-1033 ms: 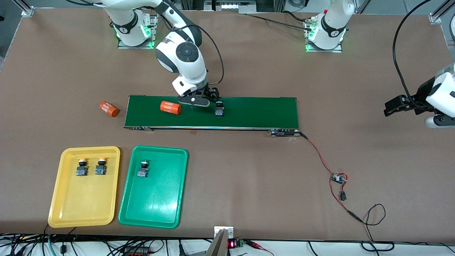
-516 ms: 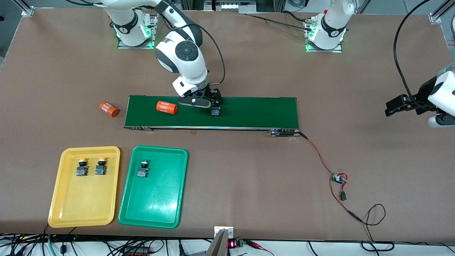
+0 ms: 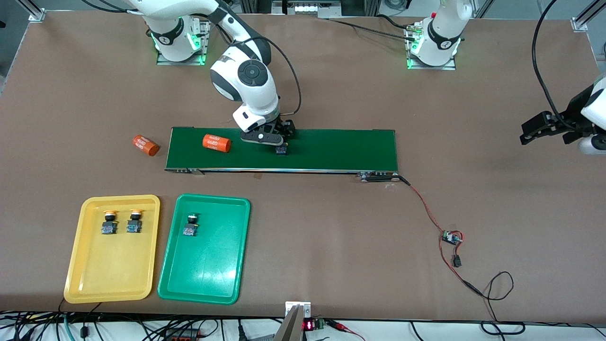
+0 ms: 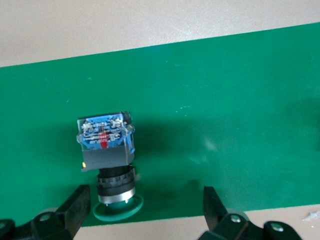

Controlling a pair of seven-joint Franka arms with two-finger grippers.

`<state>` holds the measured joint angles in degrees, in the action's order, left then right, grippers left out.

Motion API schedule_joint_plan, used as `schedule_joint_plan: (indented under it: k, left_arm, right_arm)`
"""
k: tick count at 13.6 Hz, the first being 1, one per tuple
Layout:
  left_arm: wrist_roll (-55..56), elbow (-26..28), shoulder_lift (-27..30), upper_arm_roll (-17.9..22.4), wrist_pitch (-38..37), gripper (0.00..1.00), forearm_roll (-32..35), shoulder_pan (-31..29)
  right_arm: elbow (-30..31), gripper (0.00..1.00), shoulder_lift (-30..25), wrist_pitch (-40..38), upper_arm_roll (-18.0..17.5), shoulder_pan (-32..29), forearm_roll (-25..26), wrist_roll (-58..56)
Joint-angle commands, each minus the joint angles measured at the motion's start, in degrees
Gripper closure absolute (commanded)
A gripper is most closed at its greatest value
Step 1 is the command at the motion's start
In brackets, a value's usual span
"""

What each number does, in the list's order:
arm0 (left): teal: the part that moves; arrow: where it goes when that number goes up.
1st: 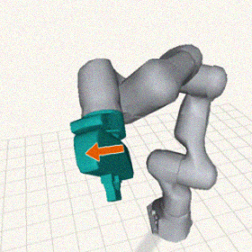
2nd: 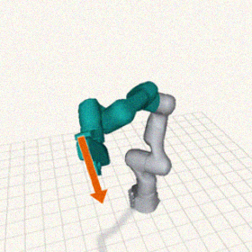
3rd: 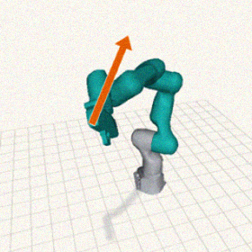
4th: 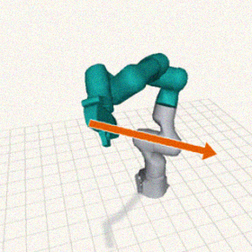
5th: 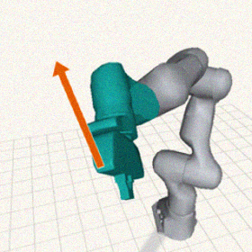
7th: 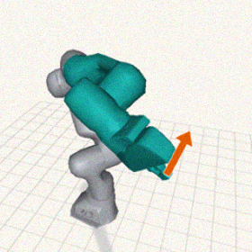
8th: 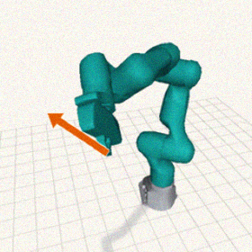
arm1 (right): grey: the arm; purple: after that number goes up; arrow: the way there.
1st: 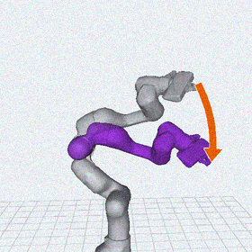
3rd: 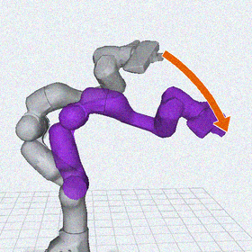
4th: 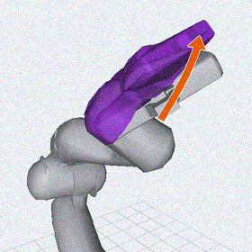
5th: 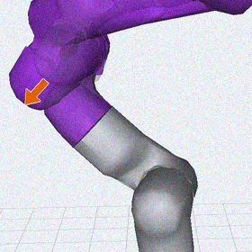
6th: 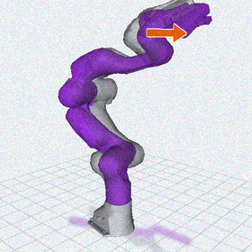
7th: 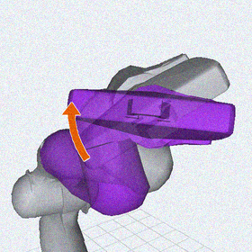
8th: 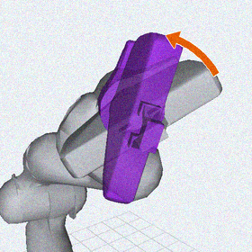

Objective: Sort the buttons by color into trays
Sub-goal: 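Carry the held button over the green tray with the right gripper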

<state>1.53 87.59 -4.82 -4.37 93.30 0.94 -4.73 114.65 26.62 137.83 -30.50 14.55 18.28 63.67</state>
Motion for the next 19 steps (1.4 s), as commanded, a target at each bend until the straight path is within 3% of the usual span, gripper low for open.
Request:
schedule_joint_plan:
  k: [1,4,5,12,15,19]
  left_arm:
    - [-0.74,1.62,1.92,-0.46,-2.59,0.0,-0.86,-0.72]
    - [-0.74,1.62,1.92,0.24,-2.77,0.0,-0.86,-0.81]
    - [-0.74,1.71,1.92,0.33,-2.77,0.0,-0.86,-1.07]
    - [-0.83,1.62,1.92,-0.28,-2.68,0.0,-0.59,-1.6]
    - [-0.83,1.62,1.92,-0.02,-2.68,0.0,-0.5,-1.69]
    - [-0.74,1.62,1.92,-0.46,-2.59,0.0,-0.59,-1.69]
  right_arm:
    - [-1.35,0.0,0.89,-0.46,-0.09,0.4,1.15,0.93]
    - [-1.36,0.02,1.41,-0.37,0.7,0.4,1.67,0.5]
    - [-1.36,0.07,1.59,0.15,1.05,0.4,2.89,0.49]
    - [-3.89,0.8,2.12,-0.01,3.25,0.22,3.35,-2.49]
    - [-9.33,0.84,1.68,-5.09,4.65,-0.22,2.82,-3.28]
    - [-17.86,0.85,4.21,-7.49,12.19,-0.48,2.9,-15.91]
